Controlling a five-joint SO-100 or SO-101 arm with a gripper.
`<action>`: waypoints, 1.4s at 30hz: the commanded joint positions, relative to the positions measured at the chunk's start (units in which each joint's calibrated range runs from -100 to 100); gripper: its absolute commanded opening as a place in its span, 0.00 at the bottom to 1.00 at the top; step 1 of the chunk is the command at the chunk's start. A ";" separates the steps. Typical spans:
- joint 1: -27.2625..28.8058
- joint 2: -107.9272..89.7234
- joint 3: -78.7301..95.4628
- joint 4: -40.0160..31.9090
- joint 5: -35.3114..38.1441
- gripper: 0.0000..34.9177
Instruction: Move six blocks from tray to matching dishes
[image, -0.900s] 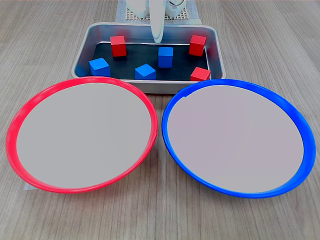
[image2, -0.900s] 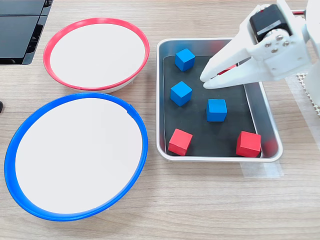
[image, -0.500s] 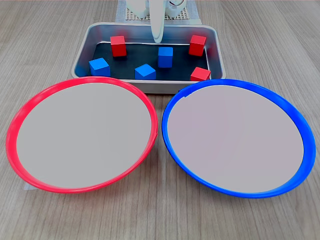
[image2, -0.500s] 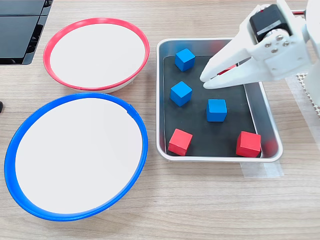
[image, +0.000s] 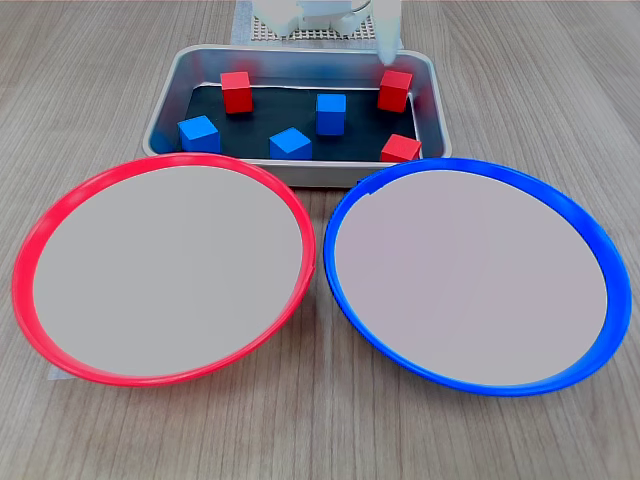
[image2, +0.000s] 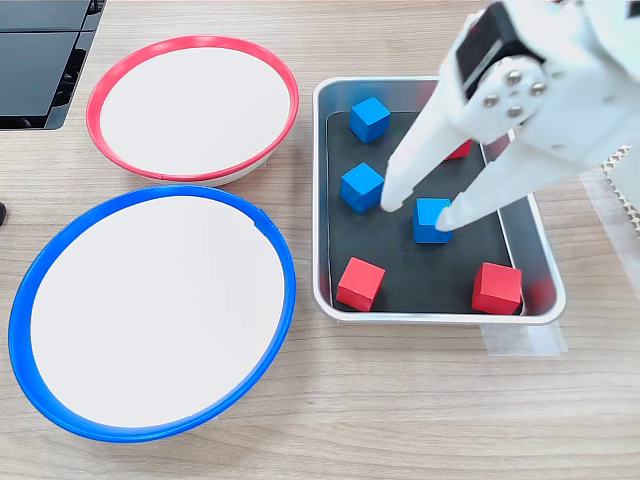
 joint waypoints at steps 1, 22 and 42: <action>-0.89 13.33 -10.25 1.23 -2.25 0.40; -0.23 36.62 -22.73 -1.33 -4.88 0.37; 26.97 45.57 -64.97 17.33 4.69 0.00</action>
